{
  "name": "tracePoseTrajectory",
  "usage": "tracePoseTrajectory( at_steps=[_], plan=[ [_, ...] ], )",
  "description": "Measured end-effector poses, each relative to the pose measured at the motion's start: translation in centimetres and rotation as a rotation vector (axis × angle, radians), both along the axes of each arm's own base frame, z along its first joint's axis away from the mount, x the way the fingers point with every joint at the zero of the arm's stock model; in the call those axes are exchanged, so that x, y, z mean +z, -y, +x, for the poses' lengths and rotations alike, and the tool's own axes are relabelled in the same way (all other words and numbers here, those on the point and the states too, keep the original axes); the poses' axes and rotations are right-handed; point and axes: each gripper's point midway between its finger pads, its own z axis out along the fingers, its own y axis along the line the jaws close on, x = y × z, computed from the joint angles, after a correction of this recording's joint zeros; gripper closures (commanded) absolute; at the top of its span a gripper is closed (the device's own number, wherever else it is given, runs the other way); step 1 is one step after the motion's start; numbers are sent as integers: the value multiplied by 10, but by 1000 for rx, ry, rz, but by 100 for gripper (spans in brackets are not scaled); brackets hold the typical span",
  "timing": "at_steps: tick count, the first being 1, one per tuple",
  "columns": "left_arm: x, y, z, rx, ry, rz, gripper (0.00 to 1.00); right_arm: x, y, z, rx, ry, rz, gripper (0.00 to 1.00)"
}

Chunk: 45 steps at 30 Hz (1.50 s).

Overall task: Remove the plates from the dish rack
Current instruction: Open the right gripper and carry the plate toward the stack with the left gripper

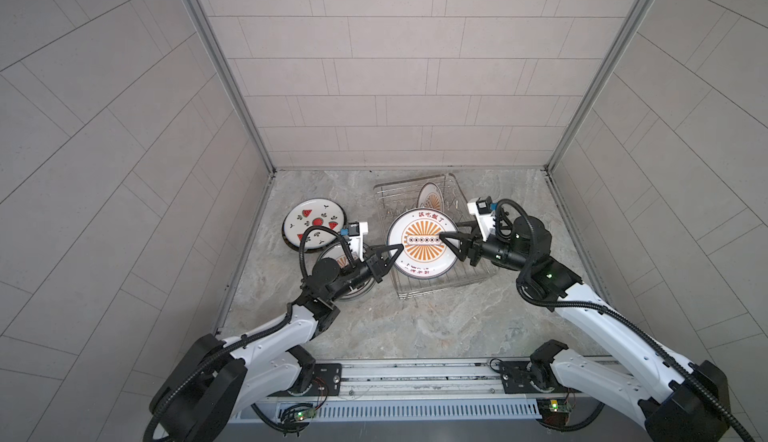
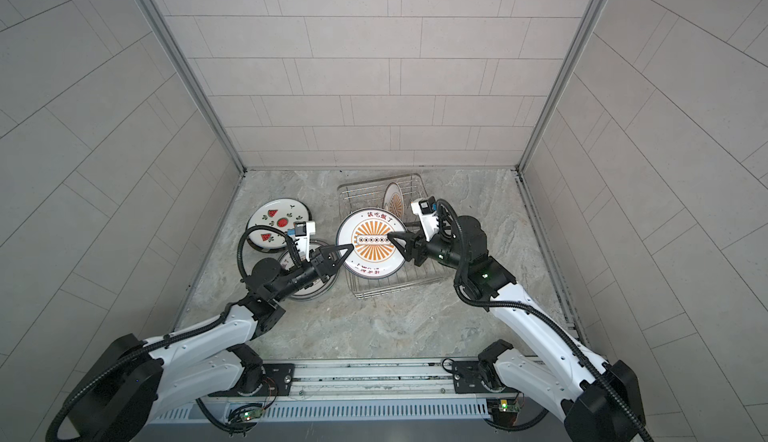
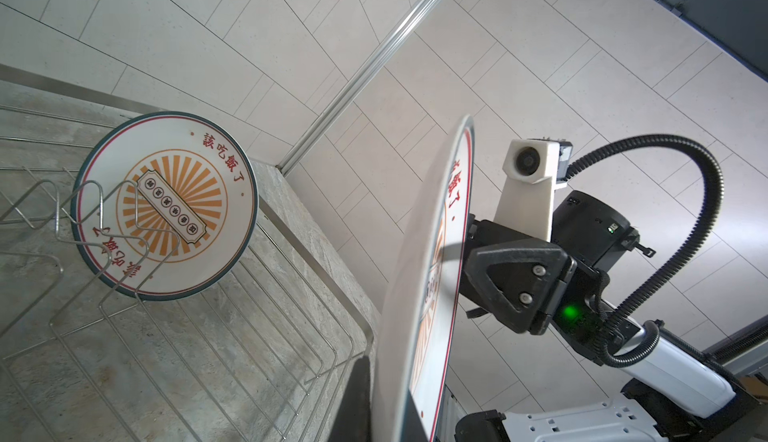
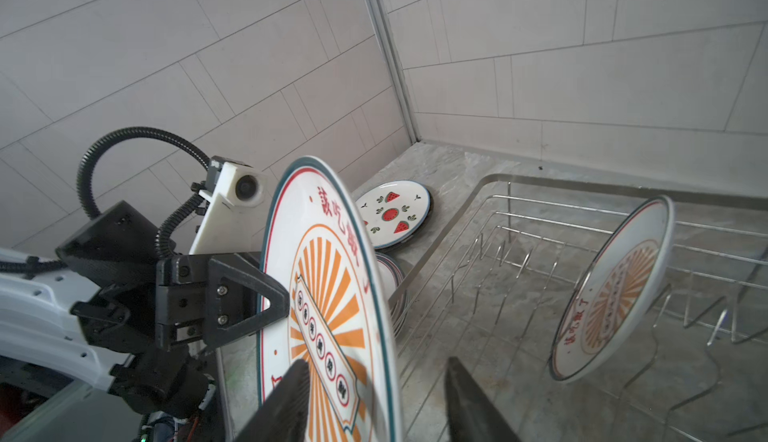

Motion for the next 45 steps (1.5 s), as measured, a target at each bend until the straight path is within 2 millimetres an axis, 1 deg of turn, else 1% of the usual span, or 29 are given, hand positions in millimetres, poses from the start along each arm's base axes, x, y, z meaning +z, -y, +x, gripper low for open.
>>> tracePoseTrajectory(
  at_steps=[1,2,3,4,8,9,10,16,21,24,30,31,32,34,35,38,41,45],
  plan=[
    [1,-1,0,5,1,-2,100,0,0,0,-4,6,-4,17],
    [2,-2,0,10,2,-3,100,-1,0,1,-9,6,-8,16],
    [3,-2,0,14,4,-5,100,-1,0,1,-15,4,-9,7],
    [4,-3,1,19,5,-6,100,-2,1,3,-27,1,-11,5],
    [5,-6,2,36,4,-8,100,-5,5,7,-65,-4,-25,4],
    [4,-6,3,39,1,-7,100,-5,6,8,-72,-5,-28,2],
    [3,-6,4,44,-4,-6,100,-6,7,9,-80,-7,-30,1],
    [-2,-9,9,76,-35,-3,100,-7,13,11,-119,-13,-41,1],
    [-12,-22,21,161,-103,0,100,-1,17,11,-148,10,-37,1],
    [-19,-35,26,226,-136,-4,100,0,14,8,-145,25,-44,0],
    [-38,-64,34,356,-226,2,100,-8,-2,6,-134,24,-114,0],
    [-40,-70,35,384,-244,-1,100,-9,-4,6,-132,31,-125,2],
    [-41,-75,36,406,-258,-4,100,-10,-7,5,-125,45,-138,6],
    [-45,-87,38,455,-287,-12,100,-10,-12,2,-110,71,-160,4],
    [-47,-93,39,480,-302,-19,100,-10,-15,-1,-100,84,-169,1],
    [-54,-113,38,553,-341,-49,100,-11,-23,-4,-76,101,-192,0],
    [-63,-130,37,617,-388,-62,100,-10,-29,3,-80,103,-204,0],
    [-73,-149,34,679,-457,-124,100,-14,-32,8,-111,103,-224,0]
  ],
)
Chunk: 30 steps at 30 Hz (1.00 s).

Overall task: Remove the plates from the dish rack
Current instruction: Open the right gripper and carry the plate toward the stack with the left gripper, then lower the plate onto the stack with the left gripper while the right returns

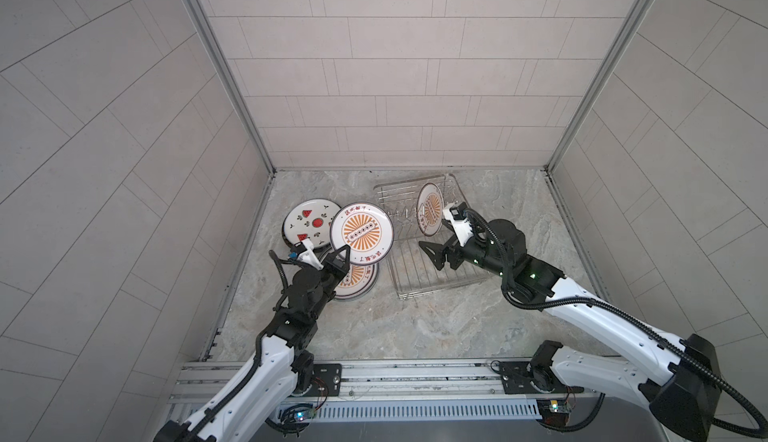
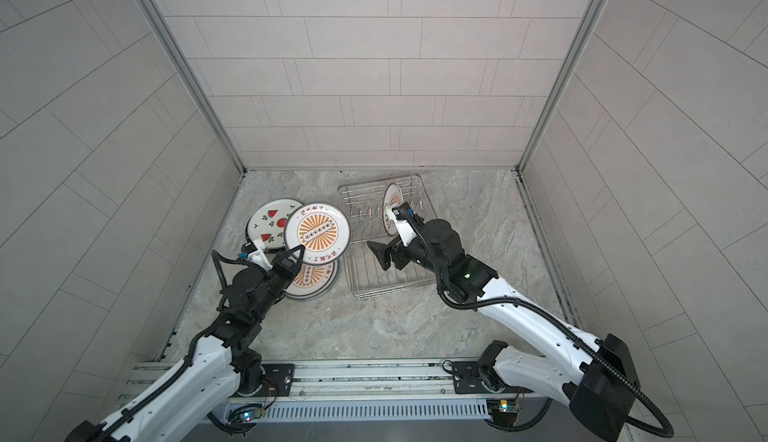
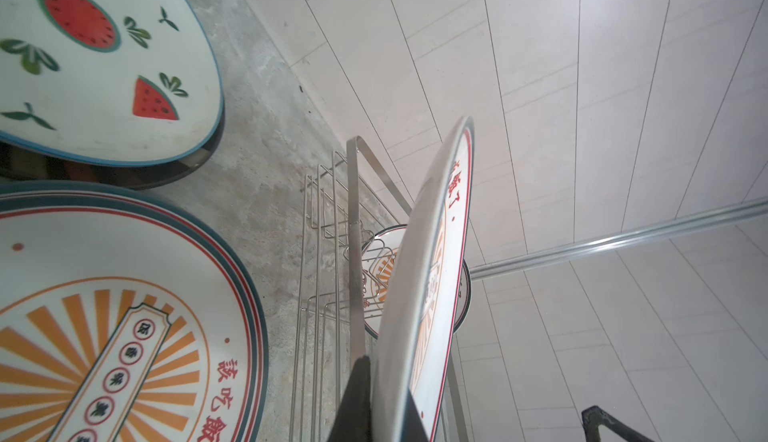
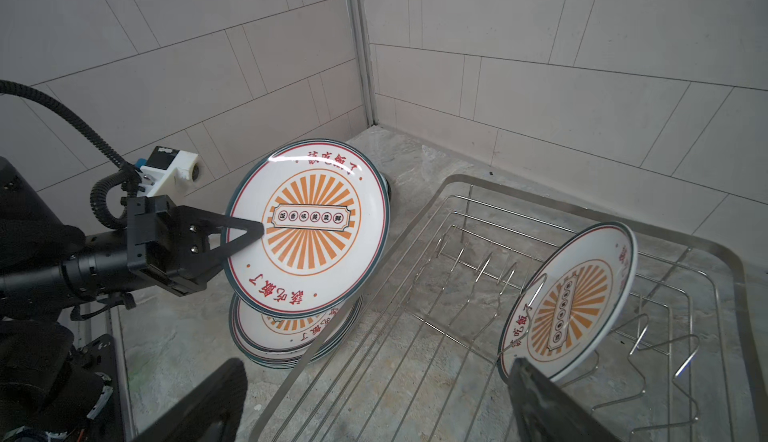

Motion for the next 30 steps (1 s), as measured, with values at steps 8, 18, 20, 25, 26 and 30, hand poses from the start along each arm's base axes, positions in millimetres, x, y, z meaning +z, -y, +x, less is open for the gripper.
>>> tracePoseTrajectory(
  at_steps=[8,18,20,25,26,30],
  plan=[
    [-32,-31,-19,146,-192,-25,100,-4,-39,4,43,-11,-55,0],
    [-71,-51,-40,247,-404,7,100,-31,-96,3,122,-33,-159,0],
    [-77,-51,-41,251,-434,11,100,-35,-105,3,136,-38,-174,0],
    [-91,-49,-43,254,-498,12,100,-39,-108,6,138,-45,-193,0],
    [-93,-48,-43,252,-506,13,99,-40,-108,6,137,-44,-194,0],
    [-97,-45,-43,242,-526,-2,88,-39,-107,6,136,-47,-201,0]
  ],
)
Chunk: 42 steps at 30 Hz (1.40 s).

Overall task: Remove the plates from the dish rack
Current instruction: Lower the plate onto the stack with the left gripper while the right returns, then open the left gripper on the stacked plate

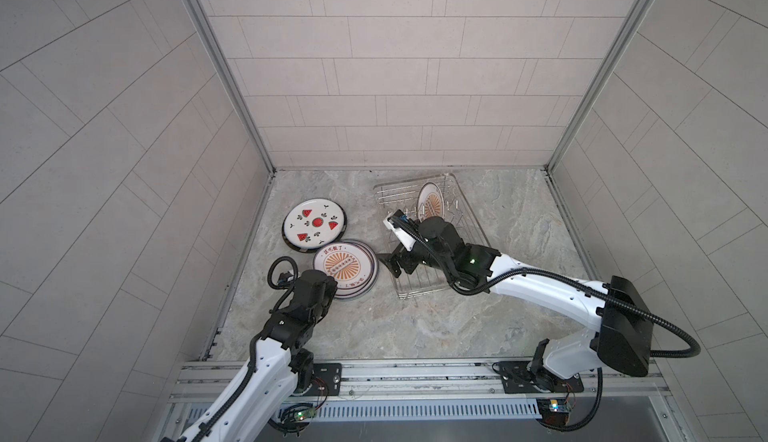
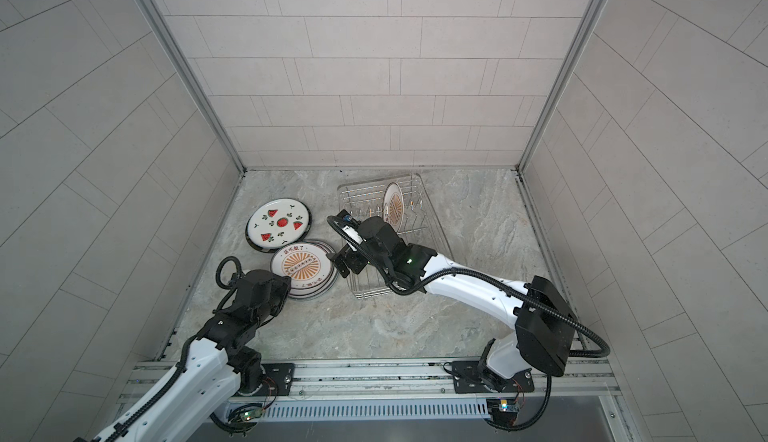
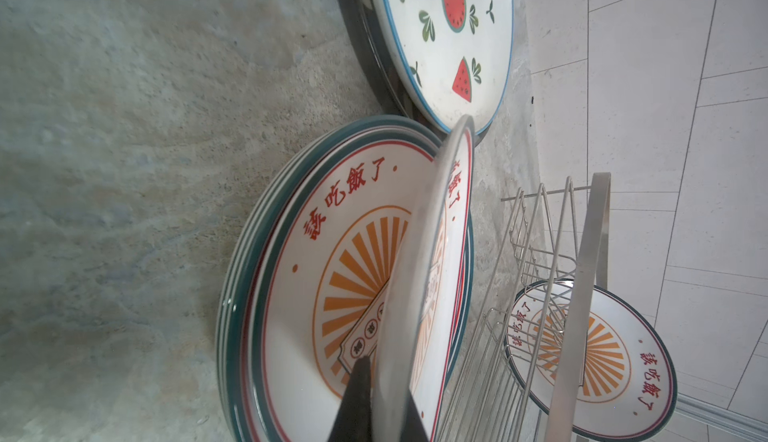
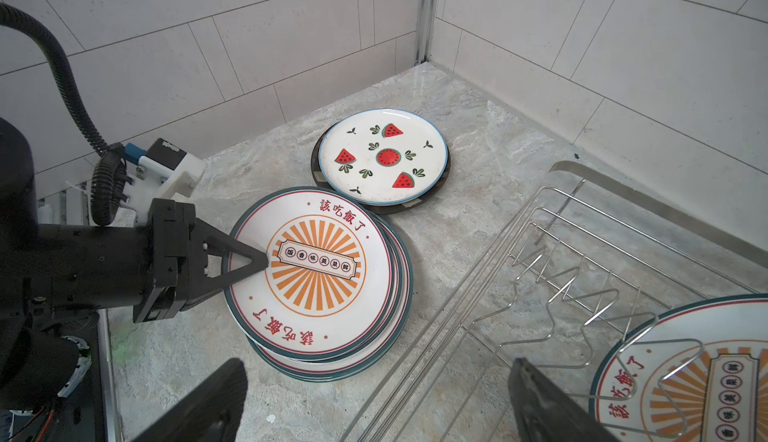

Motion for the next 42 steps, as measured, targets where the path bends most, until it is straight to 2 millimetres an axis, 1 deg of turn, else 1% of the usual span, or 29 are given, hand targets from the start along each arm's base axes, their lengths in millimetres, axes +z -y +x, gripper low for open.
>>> tracePoseTrajectory(
  at_steps=[4,8,9,10,13,17,24,27,34,38,42],
  plan=[
    [2,3,2,1,11,-22,80,2,0,0,-1,3,3,0],
    [2,2,2,10,17,-28,58,2,0,1,-2,2,2,0],
    [2,1,2,13,19,-28,55,2,0,1,-3,3,0,0],
    [2,1,2,15,21,-28,52,1,0,1,-4,3,-1,0],
    [2,-1,2,20,25,-19,47,0,0,2,-7,1,-5,0],
    [0,-8,0,30,13,29,43,-2,0,3,-12,0,-9,0],
    [-9,-18,-4,46,-26,100,43,-2,1,3,-17,0,-13,0],
    [-11,-21,-5,54,-35,118,39,-2,1,4,-18,0,-13,0],
    [-12,-27,-5,77,-38,146,39,-2,1,4,-18,1,-14,0],
    [-15,-28,-5,80,-56,157,41,-2,1,4,-19,1,-13,0],
    [-16,-31,-5,93,-60,173,38,-2,1,4,-19,1,-14,0]
  ],
)
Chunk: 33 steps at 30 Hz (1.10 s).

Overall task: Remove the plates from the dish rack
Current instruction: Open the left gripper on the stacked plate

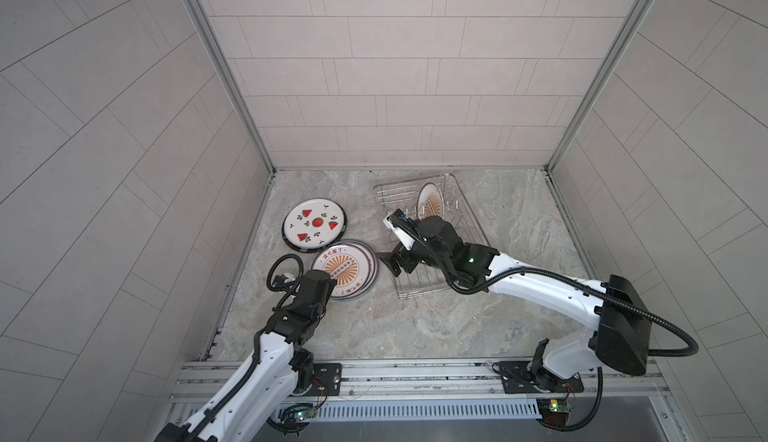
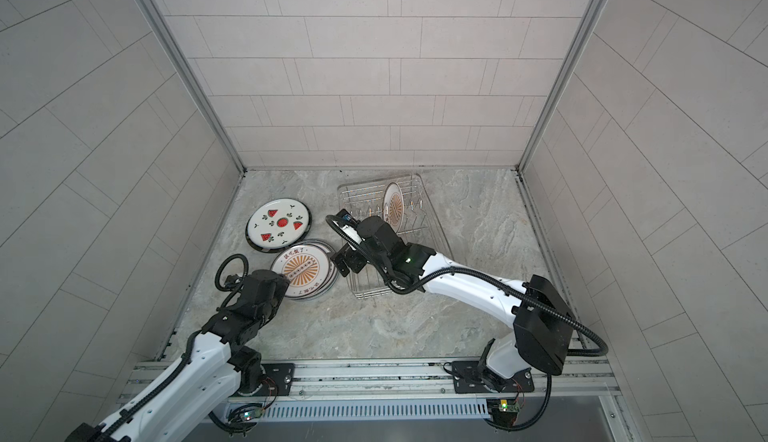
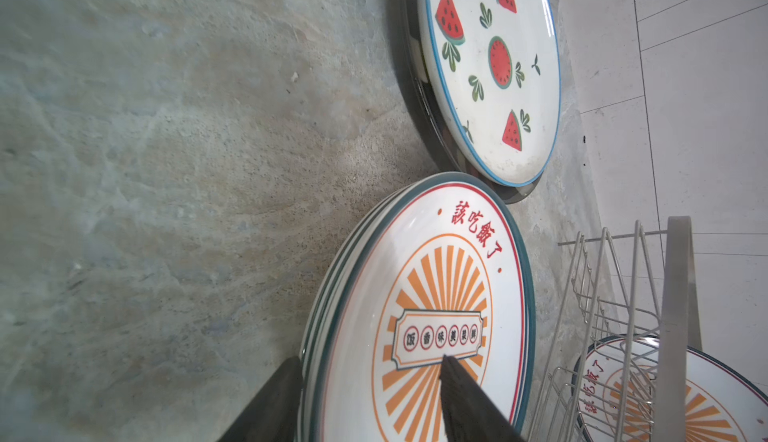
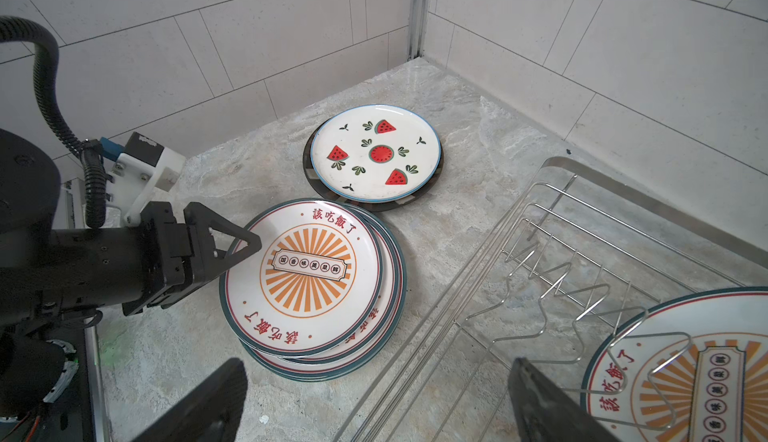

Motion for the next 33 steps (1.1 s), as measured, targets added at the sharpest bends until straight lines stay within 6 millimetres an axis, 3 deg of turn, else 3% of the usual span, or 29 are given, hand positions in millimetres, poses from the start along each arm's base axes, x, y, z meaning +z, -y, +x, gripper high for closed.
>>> tracePoseTrajectory(
  at_steps=[18,25,33],
  plan=[
    [1,4,6,-20,-1,3,41,0,3,3,-22,9,-7,1],
    [3,4,7,-21,8,1,37,-1,5,5,-35,13,-8,0],
    [21,0,6,-19,80,11,13,-1,37,16,-129,1,35,1]
  ],
)
